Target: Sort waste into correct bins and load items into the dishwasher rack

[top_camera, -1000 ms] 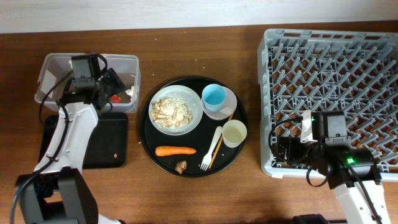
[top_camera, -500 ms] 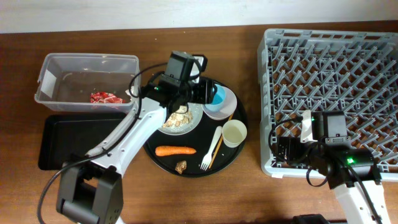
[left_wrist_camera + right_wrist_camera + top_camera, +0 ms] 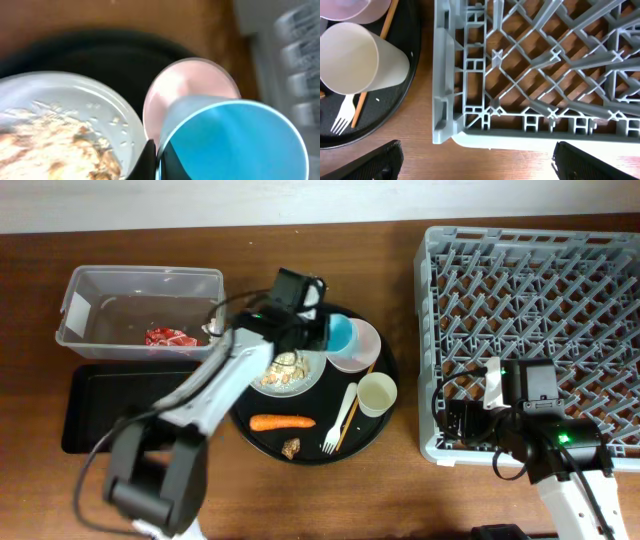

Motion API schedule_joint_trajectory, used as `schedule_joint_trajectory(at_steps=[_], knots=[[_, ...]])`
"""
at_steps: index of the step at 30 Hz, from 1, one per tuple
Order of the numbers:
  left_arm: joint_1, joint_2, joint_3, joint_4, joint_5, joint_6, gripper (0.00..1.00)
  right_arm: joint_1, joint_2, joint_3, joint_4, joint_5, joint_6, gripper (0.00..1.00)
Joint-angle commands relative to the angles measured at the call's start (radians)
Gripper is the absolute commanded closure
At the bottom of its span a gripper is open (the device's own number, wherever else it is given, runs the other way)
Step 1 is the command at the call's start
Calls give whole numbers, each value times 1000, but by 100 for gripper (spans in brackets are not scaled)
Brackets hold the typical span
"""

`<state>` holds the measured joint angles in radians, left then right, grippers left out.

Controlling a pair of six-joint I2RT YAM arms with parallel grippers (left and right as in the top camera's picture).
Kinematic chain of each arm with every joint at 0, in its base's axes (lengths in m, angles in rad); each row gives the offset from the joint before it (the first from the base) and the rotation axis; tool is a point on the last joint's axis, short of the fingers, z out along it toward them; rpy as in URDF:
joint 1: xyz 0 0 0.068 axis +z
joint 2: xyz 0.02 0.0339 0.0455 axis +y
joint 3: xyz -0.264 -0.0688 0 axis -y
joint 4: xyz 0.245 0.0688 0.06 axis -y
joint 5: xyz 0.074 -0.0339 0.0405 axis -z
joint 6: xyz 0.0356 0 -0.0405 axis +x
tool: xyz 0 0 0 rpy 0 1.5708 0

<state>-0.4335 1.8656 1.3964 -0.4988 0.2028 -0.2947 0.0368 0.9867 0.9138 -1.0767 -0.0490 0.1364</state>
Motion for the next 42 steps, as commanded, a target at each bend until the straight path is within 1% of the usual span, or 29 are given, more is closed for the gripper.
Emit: schedule_joint_trajectory(at_steps=[1, 2, 3, 4, 5, 6, 7, 8, 10, 12, 14, 16, 17, 18, 19, 21, 23, 24, 25, 29, 30, 33, 36, 37, 38, 39, 40, 41, 42], knots=[[130, -160, 13, -105, 356, 5, 100, -124, -3, 17, 61, -55, 19, 2], [172, -160, 12, -151, 587, 5, 100, -180, -2, 17, 108, -293, -110, 1], [186, -154, 10, -198, 710, 13, 100, -204, 4, 17, 131, -549, -239, 1], [185, -149, 9, -222, 790, 51, 100, -208, 12, 17, 137, -728, -338, 1], [175, -142, 9, -237, 921, 74, 100, -206, 29, 17, 142, -932, -451, 2], [159, -138, 9, -237, 990, 72, 100, -206, 51, 17, 156, -1056, -497, 1], [139, -135, 9, -237, 1042, 58, 100, -206, 81, 17, 177, -1140, -504, 2], [121, -132, 9, -236, 1042, 35, 100, -206, 101, 17, 190, -1194, -507, 2], [72, -130, 9, -235, 1039, 33, 100, -206, 147, 17, 232, -1284, -507, 2], [53, -130, 9, -214, 1040, 4, 100, -161, 179, 17, 263, -1286, -507, 1], [37, -130, 9, -197, 1040, -27, 100, -69, 198, 17, 333, -1283, -505, 1], [23, -130, 9, -191, 1040, -31, 100, -32, 199, 17, 367, -1283, -494, 1], [23, -130, 9, -191, 1040, -31, 100, -17, 199, 17, 378, -1283, -495, 6], [23, -130, 9, -191, 1040, -31, 100, -17, 199, 17, 378, -1282, -495, 11], [23, -130, 9, -191, 1039, -31, 100, -17, 199, 17, 383, -1274, -495, 13], [23, -130, 9, -192, 1040, -31, 100, -18, 199, 17, 398, -1240, -494, 14], [23, -130, 9, -192, 1038, -31, 100, -18, 199, 17, 413, -1210, -494, 22], [23, -130, 9, -192, 1031, -31, 100, -34, 199, 17, 435, -1169, -469, 23], [23, -130, 9, -192, 1031, -30, 100, -53, 199, 17, 457, -1170, -442, 23], [23, -130, 9, -192, 1005, -31, 100, -64, 199, 17, 465, -1171, -434, 22], [23, -130, 9, -192, 1006, -31, 100, -64, 199, 17, 465, -1173, -434, 24], [23, -130, 9, -191, 1005, -31, 100, -64, 199, 17, 465, -1204, -434, 43], [23, -130, 9, -191, 1001, -30, 98, -64, 199, 17, 464, -1203, -434, 45], [24, -130, 9, -191, 975, -29, 82, -64, 199, 17, 464, -1201, -434, 46], [24, -130, 9, -192, 931, -29, 60, -64, 199, 17, 463, -1161, -410, 47], [24, -133, 9, -213, 822, -29, 47, -64, 199, 17, 457, -1056, -353, 48], [28, -135, 9, -262, 679, -29, 43, -64, 199, 17, 443, -963, -309, 48], [35, -137, 9, -314, 540, -29, 41, -64, 196, 18, 414, -882, -279, 50], [55, -146, 9, -427, 285, -30, 40, -64, 196, 50, 319, -737, -253, 54]])
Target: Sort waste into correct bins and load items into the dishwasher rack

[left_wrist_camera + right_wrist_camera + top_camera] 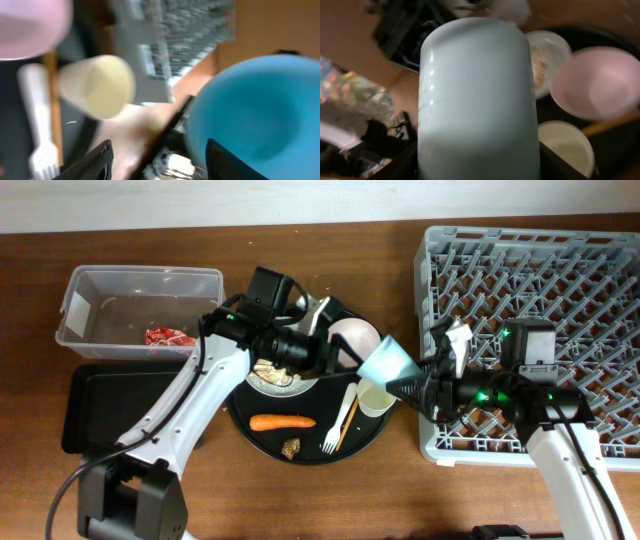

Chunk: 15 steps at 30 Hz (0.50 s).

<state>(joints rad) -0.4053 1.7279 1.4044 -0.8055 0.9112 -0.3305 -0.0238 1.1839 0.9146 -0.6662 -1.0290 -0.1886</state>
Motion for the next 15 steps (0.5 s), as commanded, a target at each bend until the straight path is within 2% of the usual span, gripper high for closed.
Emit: schedule_joint_trajectory(at_steps=[1, 3, 4, 6, 7, 9, 11, 14, 15], knots=[[48, -22, 1, -183, -567, 6, 39, -5, -1, 110, -199, 412, 121, 58], [105, -67, 1, -261, -750, 6, 36, -41, -1, 282, -397, 672, 200, 59], [139, -102, 1, -278, -789, 6, 36, -125, 1, 385, -483, 704, 206, 59], [154, -121, 1, -280, -789, 6, 35, -278, 4, 423, -509, 744, 206, 59], [155, -124, 1, -283, -789, 6, 35, -359, 19, 423, -518, 811, 208, 59], [155, -124, 1, -285, -788, 6, 35, -537, 114, 423, -557, 1004, 305, 59], [155, -124, 1, -288, -788, 6, 35, -632, 220, 423, -549, 1004, 328, 59], [155, -124, 1, -288, -788, 6, 35, -679, 362, 423, -546, 999, 329, 58], [155, -124, 1, -288, -788, 6, 35, -678, 407, 423, -544, 988, 329, 33]])
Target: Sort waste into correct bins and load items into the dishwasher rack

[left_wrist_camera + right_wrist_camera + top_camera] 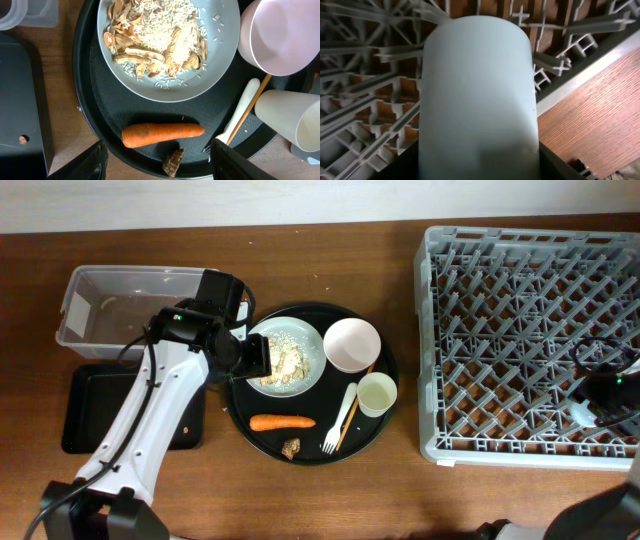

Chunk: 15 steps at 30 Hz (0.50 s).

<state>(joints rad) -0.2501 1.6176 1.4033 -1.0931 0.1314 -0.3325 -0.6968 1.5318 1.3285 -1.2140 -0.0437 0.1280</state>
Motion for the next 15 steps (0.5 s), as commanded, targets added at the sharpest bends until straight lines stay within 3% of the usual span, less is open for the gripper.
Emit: schedule_joint_trajectory(at_steps=[1, 7, 9, 12, 15], knots=[[0, -14, 2, 0, -8, 8, 35, -5, 77, 9, 15, -29, 12, 1], [-3, -14, 2, -1, 8, 8, 35, -4, 66, 26, 2, -259, -26, 1], [-38, -14, 2, 8, 50, 8, 35, 26, -52, 60, -53, -350, -74, 1], [-154, -12, 2, 79, 71, 8, 21, 198, -187, 60, -108, -394, -177, 2], [-300, 40, 2, 188, 71, 8, 17, 388, -194, 58, -137, -390, -180, 1]])
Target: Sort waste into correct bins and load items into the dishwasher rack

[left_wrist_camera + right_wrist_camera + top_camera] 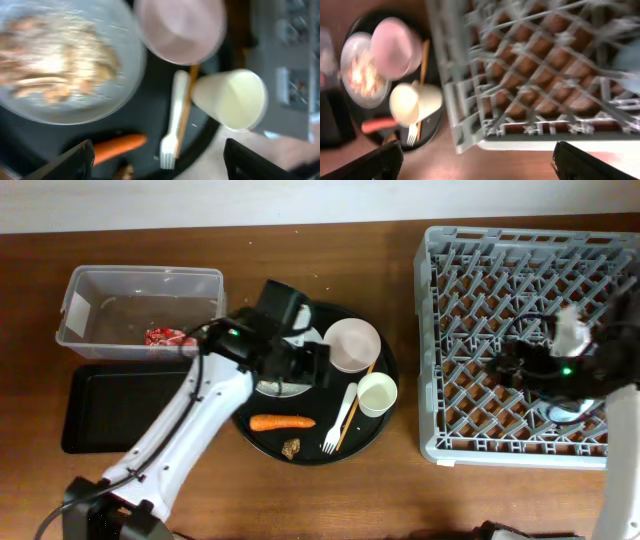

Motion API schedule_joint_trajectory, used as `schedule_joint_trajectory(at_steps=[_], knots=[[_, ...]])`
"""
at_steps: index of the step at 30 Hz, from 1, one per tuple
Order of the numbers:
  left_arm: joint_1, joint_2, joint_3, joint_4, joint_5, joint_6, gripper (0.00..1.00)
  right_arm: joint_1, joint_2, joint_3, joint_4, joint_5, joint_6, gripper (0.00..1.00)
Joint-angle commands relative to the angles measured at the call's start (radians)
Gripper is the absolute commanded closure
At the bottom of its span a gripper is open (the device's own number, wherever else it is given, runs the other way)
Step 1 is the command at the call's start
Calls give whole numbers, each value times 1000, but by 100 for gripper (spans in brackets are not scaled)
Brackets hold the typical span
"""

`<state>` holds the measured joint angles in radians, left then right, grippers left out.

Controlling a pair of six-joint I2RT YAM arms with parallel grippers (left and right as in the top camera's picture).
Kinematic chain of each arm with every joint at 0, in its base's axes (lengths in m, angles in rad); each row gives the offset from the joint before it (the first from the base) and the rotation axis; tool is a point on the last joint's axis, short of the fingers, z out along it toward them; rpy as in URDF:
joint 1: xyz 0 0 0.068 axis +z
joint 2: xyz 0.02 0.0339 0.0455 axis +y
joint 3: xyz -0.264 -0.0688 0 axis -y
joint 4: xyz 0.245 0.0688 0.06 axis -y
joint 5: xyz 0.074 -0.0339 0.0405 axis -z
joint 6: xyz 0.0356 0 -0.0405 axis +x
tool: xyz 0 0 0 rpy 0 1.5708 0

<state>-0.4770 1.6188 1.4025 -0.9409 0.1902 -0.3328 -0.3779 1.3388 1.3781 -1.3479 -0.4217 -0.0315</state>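
A round black tray point(375, 360) holds a plate of rice and scraps point(60, 65), a pink bowl point(352, 345), a cream cup point(377, 393) on its side, a white fork point(340, 420), a carrot point(282, 422) and a brown scrap point(291, 447). My left gripper point(160, 165) hangs open over the fork and cup, holding nothing. The grey dishwasher rack point(530, 280) stands at the right. A pale blue cup point(627, 60) sits in the rack near its front right. My right gripper point(477, 165) is open above the rack's front part.
At the back left stands a clear bin point(140, 272) with a red wrapper point(168, 337) in it. In front of it lies a flat black tray point(110, 410). A chopstick point(187, 105) lies beside the fork.
My right gripper was shut on the blue cup over the rack's front right; now it is open and the cup sits in the rack. My left gripper has moved right, from the plate to the fork and cream cup.
First my left gripper held the blue cup on the tray while the right stood open by the rack. Then both met between tray and rack, the right shut on the cup. Then the right held it over the rack. Now the cup is in the rack.
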Motion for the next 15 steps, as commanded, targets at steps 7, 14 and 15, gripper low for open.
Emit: schedule_joint_trajectory(at_steps=[7, 14, 15], knots=[[-215, 325, 3, 230, 35, -23, 45, 104, -1, 8, -14, -3, -25, 1], [-111, 246, 172, 46, 37, -17, 100, 104, 3, 8, -18, 99, -25, 1], [-49, 214, 191, 35, 126, -3, 100, 104, 15, 8, -18, 64, -45, 1]])
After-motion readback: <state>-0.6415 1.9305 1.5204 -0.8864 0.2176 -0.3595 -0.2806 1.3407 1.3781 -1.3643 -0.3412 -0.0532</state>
